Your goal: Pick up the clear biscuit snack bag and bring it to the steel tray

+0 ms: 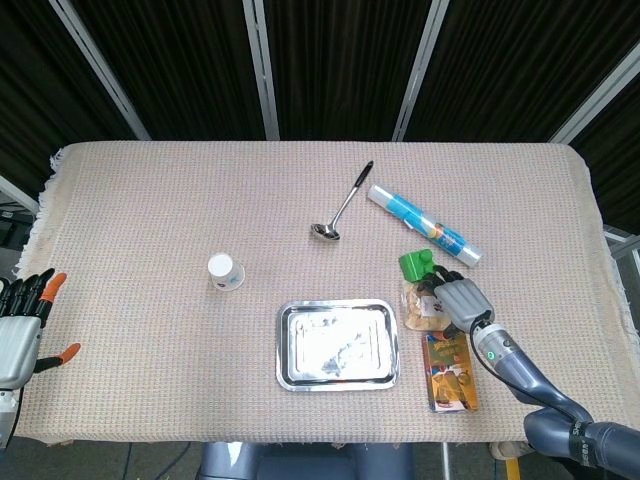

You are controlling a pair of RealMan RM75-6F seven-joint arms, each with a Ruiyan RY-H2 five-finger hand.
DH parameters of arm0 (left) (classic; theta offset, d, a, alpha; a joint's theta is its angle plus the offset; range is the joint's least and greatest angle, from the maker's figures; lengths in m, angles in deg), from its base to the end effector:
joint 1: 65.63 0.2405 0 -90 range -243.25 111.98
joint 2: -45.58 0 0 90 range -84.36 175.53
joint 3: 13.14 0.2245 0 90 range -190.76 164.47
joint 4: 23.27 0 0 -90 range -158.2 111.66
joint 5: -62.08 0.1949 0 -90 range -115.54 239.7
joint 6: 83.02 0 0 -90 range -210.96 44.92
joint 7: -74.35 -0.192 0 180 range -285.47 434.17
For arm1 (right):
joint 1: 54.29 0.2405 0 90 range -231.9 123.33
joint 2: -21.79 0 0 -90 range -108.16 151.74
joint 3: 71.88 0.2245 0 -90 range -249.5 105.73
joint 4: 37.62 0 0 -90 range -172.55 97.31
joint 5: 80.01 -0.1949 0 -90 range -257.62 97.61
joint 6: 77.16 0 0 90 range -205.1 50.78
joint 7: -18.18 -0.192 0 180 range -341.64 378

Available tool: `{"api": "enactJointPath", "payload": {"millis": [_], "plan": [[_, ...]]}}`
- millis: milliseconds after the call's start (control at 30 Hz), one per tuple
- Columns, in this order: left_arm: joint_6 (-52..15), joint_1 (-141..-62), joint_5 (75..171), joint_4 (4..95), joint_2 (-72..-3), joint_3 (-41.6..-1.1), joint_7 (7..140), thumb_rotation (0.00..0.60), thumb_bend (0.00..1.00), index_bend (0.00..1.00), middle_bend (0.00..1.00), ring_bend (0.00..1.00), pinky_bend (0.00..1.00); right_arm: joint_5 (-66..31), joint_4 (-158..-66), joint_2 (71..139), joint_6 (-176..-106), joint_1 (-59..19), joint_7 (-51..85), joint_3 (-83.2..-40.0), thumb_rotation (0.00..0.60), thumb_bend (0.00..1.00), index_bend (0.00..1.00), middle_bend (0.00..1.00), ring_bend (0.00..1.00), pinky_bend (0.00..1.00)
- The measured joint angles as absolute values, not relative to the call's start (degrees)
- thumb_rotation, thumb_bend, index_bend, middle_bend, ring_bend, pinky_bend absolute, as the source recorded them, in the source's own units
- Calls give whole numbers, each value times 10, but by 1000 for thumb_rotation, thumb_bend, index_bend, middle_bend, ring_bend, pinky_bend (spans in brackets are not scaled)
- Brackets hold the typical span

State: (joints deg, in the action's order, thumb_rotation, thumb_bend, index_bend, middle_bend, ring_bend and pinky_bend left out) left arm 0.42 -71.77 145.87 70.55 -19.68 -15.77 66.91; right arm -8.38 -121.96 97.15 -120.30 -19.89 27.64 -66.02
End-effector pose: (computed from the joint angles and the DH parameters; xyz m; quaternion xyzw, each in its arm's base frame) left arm -0.2738 0.2300 0.1474 -0.6113 -0.3740 -0.3548 0.6005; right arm -0.2151 -0.3382 0.0114 0.7725 -0.4175 0.2494 0.4084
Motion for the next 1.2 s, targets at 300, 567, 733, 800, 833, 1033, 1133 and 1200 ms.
{"api": "enactJointPath", "payload": {"millis": [300,567,733,800,833,1033,1133,1200], "plan": [[6,-715,1457,703,-197,-157,671,600,49,13,0,0,0,-71,-1228,969,-1237,-205,275,-663,600,44,228,219,127,188],[5,-716,1458,702,-198,-156,671,600,49,14,0,0,0,-73,-1220,971,-1226,-201,269,-670,600,43,228,221,133,188],[5,-713,1453,701,-198,-156,671,600,48,14,0,0,0,-77,-1208,979,-1225,-197,268,-670,600,44,228,227,139,189],[6,-713,1453,701,-197,-156,671,600,49,14,0,0,0,-76,-1209,978,-1232,-198,267,-669,600,44,228,227,139,190],[7,-713,1454,701,-198,-156,671,600,49,14,0,0,0,-74,-1210,977,-1237,-199,268,-669,600,44,228,227,139,189],[4,-715,1456,701,-199,-155,671,600,47,14,0,0,0,-67,-1231,961,-1259,-206,276,-671,600,44,228,227,138,190],[2,-716,1456,700,-200,-156,672,600,48,14,0,0,0,-69,-1239,953,-1264,-210,281,-675,600,43,228,227,138,189],[2,-716,1455,700,-200,-156,671,600,47,14,0,0,0,-71,-1241,952,-1267,-212,282,-677,600,44,228,228,139,193]]}}
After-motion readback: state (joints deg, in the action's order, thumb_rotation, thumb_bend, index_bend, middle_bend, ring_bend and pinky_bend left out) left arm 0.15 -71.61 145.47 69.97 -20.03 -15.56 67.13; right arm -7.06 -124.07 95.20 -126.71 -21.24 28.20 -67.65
